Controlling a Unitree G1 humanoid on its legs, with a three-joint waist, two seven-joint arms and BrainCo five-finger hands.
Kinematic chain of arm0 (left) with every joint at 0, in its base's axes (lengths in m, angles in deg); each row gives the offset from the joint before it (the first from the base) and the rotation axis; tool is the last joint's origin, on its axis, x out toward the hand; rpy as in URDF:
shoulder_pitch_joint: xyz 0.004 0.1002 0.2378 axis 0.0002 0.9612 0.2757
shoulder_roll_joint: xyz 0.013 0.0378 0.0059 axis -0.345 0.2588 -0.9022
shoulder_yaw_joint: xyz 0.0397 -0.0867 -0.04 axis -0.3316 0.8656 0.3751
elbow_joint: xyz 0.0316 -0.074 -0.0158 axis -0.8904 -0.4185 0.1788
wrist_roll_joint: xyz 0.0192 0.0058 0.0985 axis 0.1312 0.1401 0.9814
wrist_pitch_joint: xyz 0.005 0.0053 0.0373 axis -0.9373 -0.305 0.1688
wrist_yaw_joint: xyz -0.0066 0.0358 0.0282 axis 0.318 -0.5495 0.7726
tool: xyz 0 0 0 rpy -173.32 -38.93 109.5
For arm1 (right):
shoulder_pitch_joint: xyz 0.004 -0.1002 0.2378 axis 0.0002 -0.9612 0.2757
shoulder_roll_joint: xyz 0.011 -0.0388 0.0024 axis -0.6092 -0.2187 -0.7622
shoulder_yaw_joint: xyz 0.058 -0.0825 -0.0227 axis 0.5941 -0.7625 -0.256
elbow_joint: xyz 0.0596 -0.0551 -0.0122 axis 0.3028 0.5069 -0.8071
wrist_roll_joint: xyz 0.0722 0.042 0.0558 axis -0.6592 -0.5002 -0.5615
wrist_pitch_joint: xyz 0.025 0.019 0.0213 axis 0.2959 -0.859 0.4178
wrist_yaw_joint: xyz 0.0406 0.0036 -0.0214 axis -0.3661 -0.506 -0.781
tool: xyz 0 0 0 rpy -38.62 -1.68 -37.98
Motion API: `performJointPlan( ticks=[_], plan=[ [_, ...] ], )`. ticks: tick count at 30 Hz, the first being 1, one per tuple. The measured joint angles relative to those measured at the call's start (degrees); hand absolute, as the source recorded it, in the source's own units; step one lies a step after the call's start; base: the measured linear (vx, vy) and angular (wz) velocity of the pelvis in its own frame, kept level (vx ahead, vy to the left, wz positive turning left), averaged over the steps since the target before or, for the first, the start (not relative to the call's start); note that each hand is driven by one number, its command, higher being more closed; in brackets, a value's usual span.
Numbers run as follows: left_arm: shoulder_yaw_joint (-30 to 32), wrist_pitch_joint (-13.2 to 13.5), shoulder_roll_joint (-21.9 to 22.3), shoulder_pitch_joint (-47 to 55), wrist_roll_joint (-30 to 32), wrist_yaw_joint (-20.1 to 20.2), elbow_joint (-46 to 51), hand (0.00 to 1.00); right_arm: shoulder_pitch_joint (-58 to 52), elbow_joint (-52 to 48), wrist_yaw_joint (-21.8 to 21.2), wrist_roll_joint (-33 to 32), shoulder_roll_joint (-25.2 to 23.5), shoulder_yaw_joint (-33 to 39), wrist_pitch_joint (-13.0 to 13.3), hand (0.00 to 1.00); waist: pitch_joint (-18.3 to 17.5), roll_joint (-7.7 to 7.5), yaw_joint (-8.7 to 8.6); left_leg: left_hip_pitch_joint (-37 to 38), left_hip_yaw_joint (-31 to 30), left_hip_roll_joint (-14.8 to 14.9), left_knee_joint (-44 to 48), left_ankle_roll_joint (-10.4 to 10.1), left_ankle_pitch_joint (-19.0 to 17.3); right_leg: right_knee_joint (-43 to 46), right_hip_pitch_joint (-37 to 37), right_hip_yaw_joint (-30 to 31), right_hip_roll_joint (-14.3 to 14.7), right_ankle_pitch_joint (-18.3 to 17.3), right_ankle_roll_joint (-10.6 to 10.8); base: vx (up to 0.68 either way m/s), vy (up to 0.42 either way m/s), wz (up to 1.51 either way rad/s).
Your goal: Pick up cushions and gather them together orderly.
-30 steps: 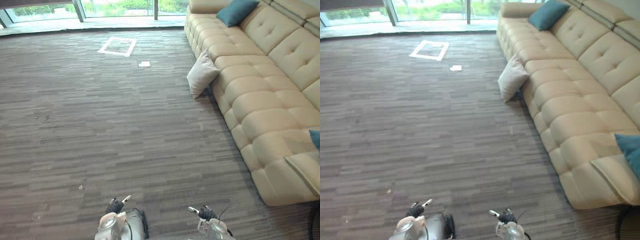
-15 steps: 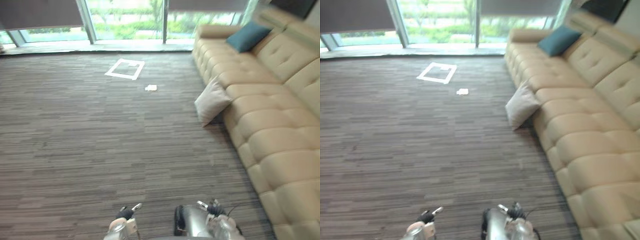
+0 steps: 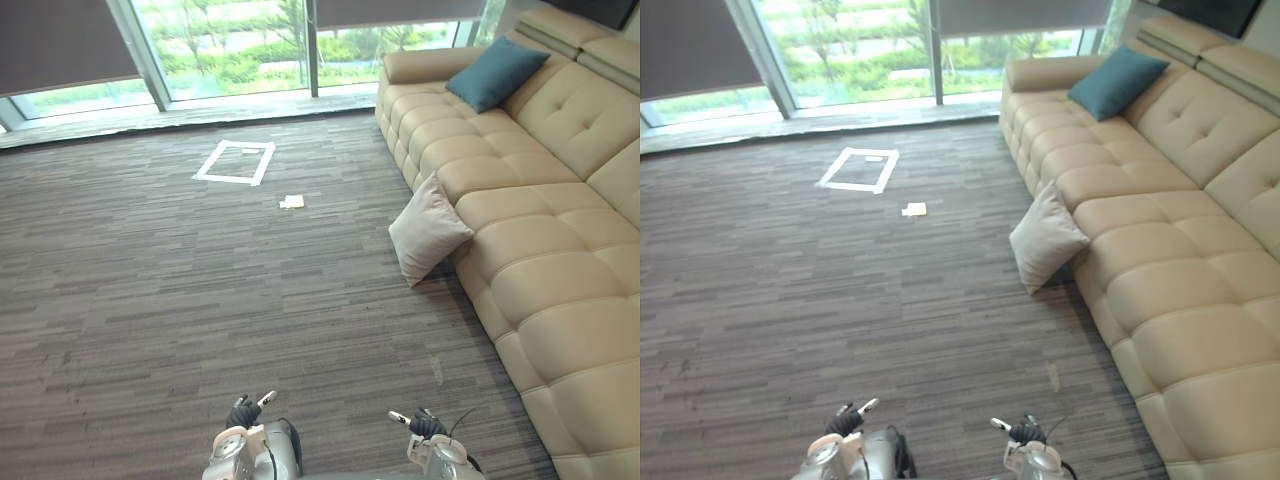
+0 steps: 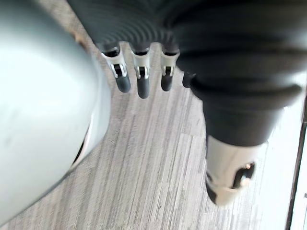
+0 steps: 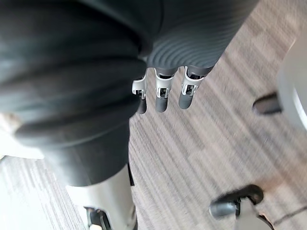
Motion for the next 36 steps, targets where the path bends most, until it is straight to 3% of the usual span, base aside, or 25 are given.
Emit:
performJointPlan(
  ticks=[1, 2, 3, 4, 6, 8, 9, 11, 13, 14, 15, 16, 17, 18, 19, 20, 21, 22, 24, 26, 27, 30, 32, 34, 36],
  plan=[
    [-0.35, 0.11, -0.55, -0.30, 0.07, -0.10, -0.36, 0.00, -0.15, -0.04, 0.16, 0.08, 0.00, 0.11, -0.08, 0.00, 0.07, -1.28, 0.57, 2.33, 1.38, -1.29, 0.66, 1.04, -2.01, 8.88, -2.79, 2.05, -1.27, 1.16, 1.90, 0.57, 0.273, -0.30],
    [-0.75, -0.21, -1.11, -0.65, 0.11, -0.23, -0.85, 0.00, -0.28, -0.13, 0.18, 0.28, 0.04, 0.05, -0.04, 0.00, 0.24, -2.07, 0.51, 5.96, 1.90, -2.99, -0.62, 2.05, -2.98, 22.25, -8.08, 3.10, -2.35, 5.85, 4.83, 0.68, 0.313, -0.31],
    [-0.98, -0.24, -1.13, -0.68, 0.11, -0.27, -1.17, 0.00, -0.68, -0.15, 0.18, 0.41, 0.11, 0.04, 0.01, 0.00, 0.45, -1.81, 0.25, 7.54, 2.19, -3.13, -1.31, 2.09, -3.56, 27.75, -10.33, 3.57, -2.50, 8.10, 5.55, 0.53, 0.198, -0.31],
    [-1.83, -0.27, -1.20, -1.09, 0.11, -0.37, -2.62, 0.00, -0.44, -1.09, 0.07, 0.73, 0.48, -0.31, 0.44, 0.00, 1.51, -1.00, 0.12, 13.10, 2.58, -3.50, -3.04, 2.00, -5.68, 42.43, -16.61, 3.41, -2.38, 11.14, 7.03, 0.49, 0.159, -0.26],
    [-3.23, -0.72, -1.12, -1.92, 0.05, -0.48, -3.94, 0.00, -0.61, -2.65, 0.03, 1.75, 0.86, -0.68, 0.73, 0.00, 2.22, -0.06, -0.24, 19.38, 2.90, -3.80, -5.70, 2.62, -6.61, 50.38, -23.12, 0.85, -1.90, 8.97, 5.13, 0.42, 0.114, -0.18],
    [-3.28, -0.77, -0.65, -2.13, -0.35, -0.68, -4.06, 0.00, -0.66, -3.91, 0.04, 2.10, 1.15, -0.79, 1.24, 0.00, 2.09, 0.35, -0.46, 23.80, 2.94, -3.65, -9.83, 1.95, -8.17, 48.99, -29.57, -3.73, -1.82, 6.87, 4.17, 0.34, 0.060, 0.03],
    [-3.20, -0.77, -0.67, -2.42, -0.53, -0.72, -4.24, 0.00, -0.31, -4.63, 0.09, 2.15, 1.20, -0.56, 1.89, 0.00, 2.57, 0.00, -1.10, 26.80, 3.02, -3.51, -12.36, -0.03, -10.23, 44.55, -33.25, -7.47, -2.12, 5.94, 3.77, 0.40, 0.017, 0.20],
    [-3.14, -0.92, -0.80, -2.19, -0.54, -0.85, -4.98, 0.00, -0.12, -4.23, 0.09, 2.07, 1.47, -0.14, 1.74, 0.00, 3.03, -0.79, -1.66, 31.27, 3.16, -3.88, -14.74, -0.23, -10.34, 34.17, -34.83, -11.12, -2.50, 5.45, 1.81, 0.46, -0.047, 0.21],
    [-3.14, -0.92, -0.21, -2.06, -0.48, -0.85, -5.03, 0.00, -0.15, -4.04, 0.10, 2.10, 1.96, 0.13, 1.73, 0.00, 2.90, -0.88, -2.97, 35.79, 2.20, -4.39, -17.80, -1.54, -11.14, 17.35, -34.34, -11.84, 0.03, 11.03, -0.29, 0.59, -0.149, 0.35],
    [-3.10, -0.90, -0.12, -1.93, -0.45, -0.78, -5.01, 0.00, -0.25, -3.82, 0.11, 2.12, 1.94, 0.08, 1.70, 0.00, 2.74, -1.19, -2.92, 36.35, 1.56, -4.88, -17.94, -2.08, -11.45, 15.09, -34.25, -11.36, 0.30, 13.26, -1.11, 0.60, -0.188, 0.15],
    [-2.40, -0.91, 0.63, -2.04, -0.24, -0.79, -5.45, 0.00, 0.41, -3.15, -0.15, 2.12, 2.78, -0.07, 1.57, 0.00, 3.13, -0.62, -2.91, 38.20, -0.38, -4.74, -17.17, -3.25, -12.20, 17.57, -34.64, -10.76, 1.05, 13.29, -5.18, 0.56, -0.206, -0.02],
    [-2.08, -1.04, 1.91, -2.13, 0.30, -0.51, -5.48, 0.00, 0.99, -2.24, -0.20, 2.15, 4.11, -0.24, 1.56, 0.00, 2.16, 1.74, -2.93, 36.45, -1.80, -2.48, -11.74, -3.42, -12.10, 18.10, -33.71, -11.45, 2.32, 9.25, -5.61, 0.56, -0.206, -0.05],
    [-2.11, -1.04, 2.00, -1.70, 0.30, -0.44, -5.48, 0.00, 1.03, -2.29, -0.22, 2.13, 4.38, -0.13, 1.34, 0.00, 2.00, 2.16, -2.99, 35.51, -2.47, -1.87, -9.15, -3.51, -12.02, 18.07, -33.23, -11.62, 2.71, 8.29, -5.23, 0.62, -0.259, -0.01],
    [-1.97, -1.04, 2.40, -1.69, 0.40, -0.30, -5.33, 0.00, 0.97, -2.23, -0.21, 2.12, 4.89, 0.29, 1.04, 0.00, 2.16, 3.59, -3.22, 30.75, -4.66, 1.04, 4.42, -6.96, -9.71, 17.48, -30.42, -12.07, 4.23, 5.84, -5.30, 0.53, -0.230, -0.04],
    [-1.58, -1.05, 2.37, -1.87, 0.42, -0.14, -4.86, 0.00, 0.93, -2.21, -0.10, 2.12, 4.81, 0.38, 0.96, 0.00, 2.03, 4.25, -3.24, 25.10, -7.64, 3.25, 17.41, -9.86, -3.51, 16.83, -28.02, -12.23, 5.53, 4.50, -6.34, 0.64, -0.262, -0.10],
    [-1.47, -1.05, 2.36, -1.58, 0.39, -0.06, -4.86, 0.00, 0.92, -2.17, 0.02, 2.13, 4.75, 0.27, 0.93, 0.00, 2.06, 4.33, -3.03, 22.98, -8.67, 3.89, 22.03, -11.33, -2.26, 16.28, -26.90, -12.07, 6.13, 3.93, -6.66, 0.51, -0.156, -0.28],
    [-0.57, -1.01, 2.37, -1.48, 0.27, 0.13, -4.65, 0.00, 0.97, -1.91, 0.25, 1.96, 4.43, 0.14, 0.81, 0.00, 2.36, 4.52, -2.77, 17.78, -9.10, 6.03, 32.60, -11.63, -2.12, 14.24, -23.25, -11.51, 7.82, 2.85, -7.48, 0.39, -0.089, -0.45],
    [-0.32, -0.99, 2.19, -1.49, 0.27, 0.15, -4.13, 0.00, 1.14, -1.66, 0.27, 1.94, 3.97, 0.10, 0.62, 0.00, 2.51, 4.29, -2.36, 14.87, -8.81, 6.44, 35.93, -11.05, -2.58, 12.89, -20.82, -10.60, 8.35, 1.93, -8.43, 0.53, -0.075, -0.60],
    [-0.38, -0.78, 1.96, -1.50, 0.23, 0.14, -2.80, 0.00, 1.17, -1.36, 0.34, 1.85, 3.48, -0.55, 0.58, 0.00, 2.75, 3.53, -2.21, 8.56, -6.86, 6.12, 35.25, -8.02, -4.78, 8.50, -15.65, -8.59, 8.38, 1.62, -7.99, 0.40, -0.025, -0.53],
    [-0.26, -0.53, 2.13, -1.61, 0.17, 0.11, -2.14, 0.00, 1.17, 0.06, 0.57, 1.62, 3.48, -0.07, 0.48, 0.00, 2.66, 3.33, -1.02, 5.00, -4.12, 5.86, 24.12, -5.66, -7.44, 4.79, -11.41, -5.17, 8.19, 1.98, -6.40, 0.39, 0.065, -0.68],
    [-0.20, -0.50, 2.18, -1.63, 0.18, 0.11, -2.02, 0.00, 1.13, 0.14, 0.62, 1.61, 3.46, 0.04, 0.44, 0.00, 2.67, 3.34, -0.87, 4.49, -4.33, 5.55, 21.35, -5.50, -7.73, 4.21, -10.45, -4.44, 8.16, 1.83, -6.01, 0.53, 0.155, -0.83],
    [-0.17, 0.11, 2.32, -1.75, 0.21, 0.14, -1.95, 0.00, 0.81, 0.48, 0.76, 1.68, 3.05, 0.11, 0.28, 0.00, 2.49, 3.08, -0.06, 3.04, -12.42, 1.29, -1.71, -6.33, -5.17, 2.23, -7.20, 0.99, 6.97, -0.95, -2.66, 0.45, 0.251, -0.83],
    [-0.05, 0.19, 2.34, -1.78, 0.23, 0.12, -2.12, 0.00, 0.41, 0.49, 0.76, 1.68, 3.06, -0.03, 0.29, 0.00, 2.22, 2.82, 0.23, 3.21, -15.15, -0.18, -3.72, -6.40, -0.96, 3.02, -6.32, 3.59, 6.20, -3.02, -1.21, 0.44, 0.323, -0.81],
    [0.34, 0.13, 1.20, -1.66, 0.22, -0.06, -3.28, 0.00, -0.74, 0.71, 0.67, 1.76, 1.72, -0.34, 0.07, 0.00, -0.45, 0.48, 0.50, 4.23, -9.16, -1.64, -0.57, -4.46, -2.96, 6.98, -7.45, 9.74, 3.37, -3.89, 1.27, 0.53, 0.384, -1.00],
    [0.05, 0.13, 0.71, -2.08, 0.24, -0.03, -4.33, 0.00, -0.87, 0.45, 0.57, 1.98, 0.78, -0.48, 0.03, 0.00, -0.87, -0.25, 0.74, 6.10, -5.75, -2.08, -0.06, -2.71, -4.19, 11.88, -9.58, 11.95, 2.58, -2.45, 2.71, 0.42, 0.334, -0.80]
  ],
)
